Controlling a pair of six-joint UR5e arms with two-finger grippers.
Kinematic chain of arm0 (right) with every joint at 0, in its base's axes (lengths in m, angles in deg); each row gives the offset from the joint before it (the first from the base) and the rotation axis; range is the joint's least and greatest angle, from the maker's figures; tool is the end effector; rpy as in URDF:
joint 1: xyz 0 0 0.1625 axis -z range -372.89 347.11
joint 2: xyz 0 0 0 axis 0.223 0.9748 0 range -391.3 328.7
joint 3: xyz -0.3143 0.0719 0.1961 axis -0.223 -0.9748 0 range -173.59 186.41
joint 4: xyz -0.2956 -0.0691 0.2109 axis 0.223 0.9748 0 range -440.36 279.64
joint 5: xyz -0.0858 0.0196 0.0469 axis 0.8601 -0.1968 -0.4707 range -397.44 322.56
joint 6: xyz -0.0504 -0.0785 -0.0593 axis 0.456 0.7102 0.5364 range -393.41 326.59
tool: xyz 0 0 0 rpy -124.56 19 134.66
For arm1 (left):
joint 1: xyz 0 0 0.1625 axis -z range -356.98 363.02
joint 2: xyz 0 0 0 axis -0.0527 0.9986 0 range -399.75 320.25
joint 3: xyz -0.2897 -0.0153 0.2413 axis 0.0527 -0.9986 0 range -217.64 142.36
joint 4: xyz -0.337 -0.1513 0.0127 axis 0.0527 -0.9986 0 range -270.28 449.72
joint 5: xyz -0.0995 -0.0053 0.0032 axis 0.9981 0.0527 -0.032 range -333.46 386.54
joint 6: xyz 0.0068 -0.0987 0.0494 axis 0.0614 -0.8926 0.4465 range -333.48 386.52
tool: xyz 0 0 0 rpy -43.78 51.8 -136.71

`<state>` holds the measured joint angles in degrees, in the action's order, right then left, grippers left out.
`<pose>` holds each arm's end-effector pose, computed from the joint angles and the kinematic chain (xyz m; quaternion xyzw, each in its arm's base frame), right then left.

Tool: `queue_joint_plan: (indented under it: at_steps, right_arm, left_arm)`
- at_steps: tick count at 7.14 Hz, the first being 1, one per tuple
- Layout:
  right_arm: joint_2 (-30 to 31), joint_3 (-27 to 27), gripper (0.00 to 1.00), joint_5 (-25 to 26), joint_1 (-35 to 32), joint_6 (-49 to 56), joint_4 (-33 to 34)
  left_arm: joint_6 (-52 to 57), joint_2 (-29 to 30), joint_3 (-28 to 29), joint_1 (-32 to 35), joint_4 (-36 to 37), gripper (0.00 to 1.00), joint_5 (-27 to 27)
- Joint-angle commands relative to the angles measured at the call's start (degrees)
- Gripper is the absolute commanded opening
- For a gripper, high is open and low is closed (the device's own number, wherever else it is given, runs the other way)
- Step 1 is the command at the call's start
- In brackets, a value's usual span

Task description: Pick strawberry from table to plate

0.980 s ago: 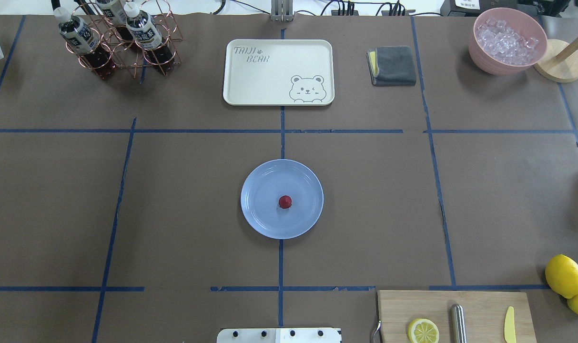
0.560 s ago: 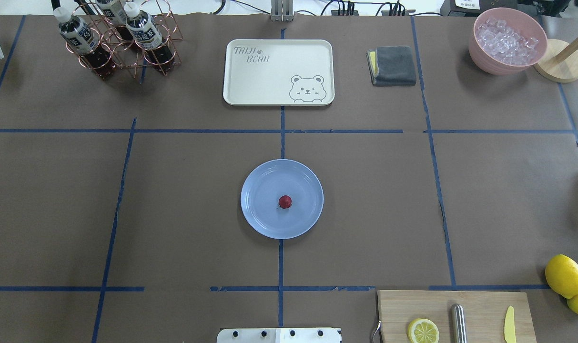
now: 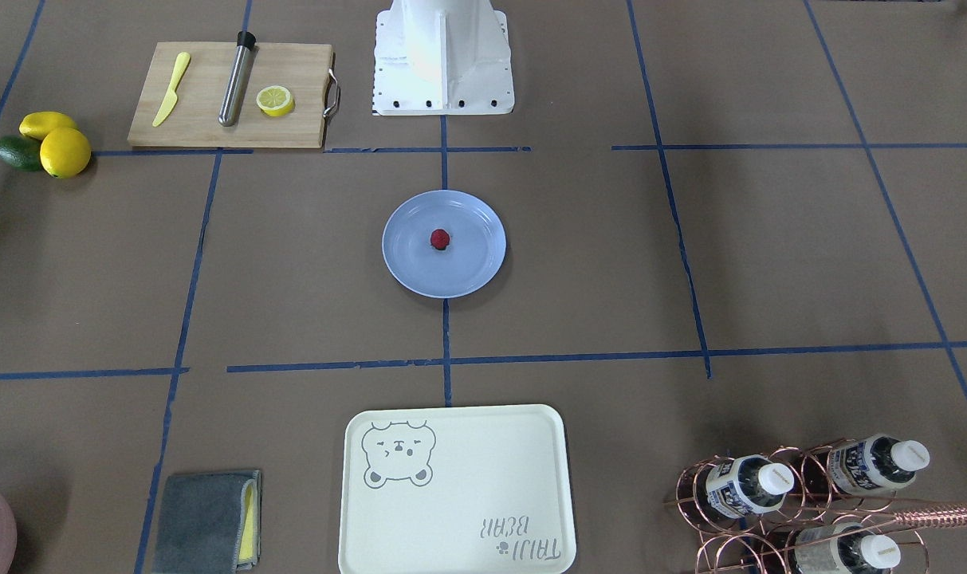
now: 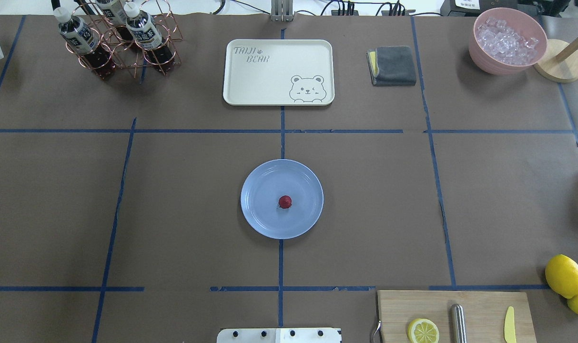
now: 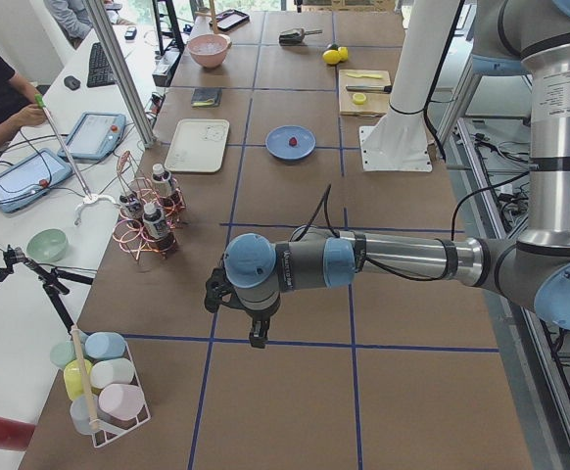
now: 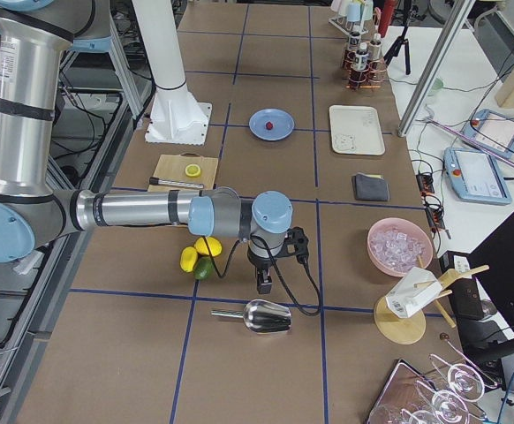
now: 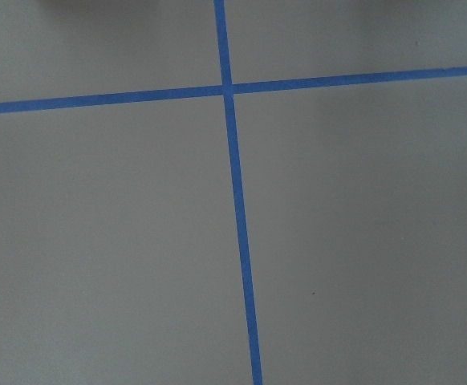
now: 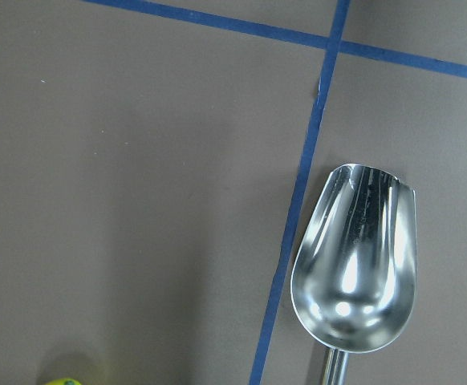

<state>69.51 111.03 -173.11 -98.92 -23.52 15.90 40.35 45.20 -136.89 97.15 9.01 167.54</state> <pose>0.0286 -0.3724 0.5917 0.0003 -0.3885 -0.1029 0.9157 -0.0764 -0.3993 0.5913 0.0276 0.4311 0.0572 0.9001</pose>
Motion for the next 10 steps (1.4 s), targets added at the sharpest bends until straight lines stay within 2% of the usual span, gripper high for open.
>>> queue_joint_plan:
  at_steps: [1,3,4,5,10]
  right_arm:
    - [-0.2,0.2,1.00,0.0,0.0,-0.1,-0.1]
    - [-0.7,0.4,1.00,0.0,0.0,-0.2,-0.1]
    - [-0.5,0.9,1.00,0.0,-0.1,-0.2,0.0]
    - [-0.5,0.9,1.00,0.0,-0.1,-0.6,0.0]
    - [-0.4,2.2,1.00,0.0,-0.1,-1.5,-0.1]
  left_arm:
    - [0.1,-0.4,0.7,-0.2,-2.2,1.00,-1.0]
    - [0.0,-1.4,0.6,-4.0,-4.1,1.00,-3.7]
    - [0.1,-1.7,-0.3,-3.9,-4.2,1.00,-4.2]
    - [0.3,-5.4,-2.7,-4.3,-4.6,1.00,-4.1]
    - [1.2,-5.8,-3.2,-4.3,-5.8,1.00,-4.3]
